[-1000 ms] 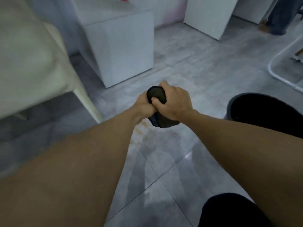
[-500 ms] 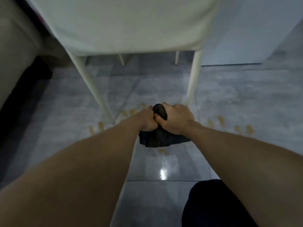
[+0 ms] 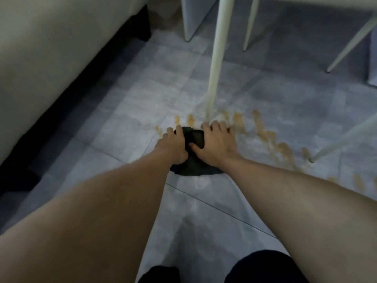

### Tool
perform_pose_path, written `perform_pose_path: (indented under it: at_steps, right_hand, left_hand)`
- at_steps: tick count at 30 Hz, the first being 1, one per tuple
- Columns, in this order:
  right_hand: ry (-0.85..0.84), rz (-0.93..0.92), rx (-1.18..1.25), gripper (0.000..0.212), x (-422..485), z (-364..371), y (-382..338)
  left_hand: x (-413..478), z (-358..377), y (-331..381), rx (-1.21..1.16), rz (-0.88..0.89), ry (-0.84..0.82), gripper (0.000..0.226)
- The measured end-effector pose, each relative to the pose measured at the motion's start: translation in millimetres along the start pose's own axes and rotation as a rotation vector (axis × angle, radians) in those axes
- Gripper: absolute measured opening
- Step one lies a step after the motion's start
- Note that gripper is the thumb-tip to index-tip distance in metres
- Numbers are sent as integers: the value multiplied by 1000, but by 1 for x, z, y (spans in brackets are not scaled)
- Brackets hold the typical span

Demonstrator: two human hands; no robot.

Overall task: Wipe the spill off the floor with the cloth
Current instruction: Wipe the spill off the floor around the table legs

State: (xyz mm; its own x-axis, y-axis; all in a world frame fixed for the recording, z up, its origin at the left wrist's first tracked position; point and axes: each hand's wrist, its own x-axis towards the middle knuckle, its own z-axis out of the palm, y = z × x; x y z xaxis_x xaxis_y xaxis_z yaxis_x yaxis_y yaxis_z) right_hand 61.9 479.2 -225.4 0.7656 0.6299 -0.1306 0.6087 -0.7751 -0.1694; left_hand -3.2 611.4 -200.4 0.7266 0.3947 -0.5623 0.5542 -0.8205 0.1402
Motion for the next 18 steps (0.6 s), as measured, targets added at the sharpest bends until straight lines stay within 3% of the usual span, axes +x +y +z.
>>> perform_pose_path:
  at_steps: [3, 8, 11, 14, 18]
  right_hand:
    - [4, 128, -108, 84, -2, 28, -20]
    - [-113, 397, 208, 104, -2, 67, -62]
    - [-125, 494, 249, 110, 18, 85, -84]
    - [-23, 417, 162, 108, 28, 108, -93]
    - [136, 153, 89, 97, 9, 121, -69]
  left_hand:
    - [-6, 12, -36, 21, -2, 121, 80]
    - [-3, 38, -80, -32, -64, 276, 66]
    - [7, 55, -93, -102, -95, 304, 68]
    - [24, 70, -101, -125, -90, 328, 70]
    - [52, 86, -104, -142, -52, 375, 71]
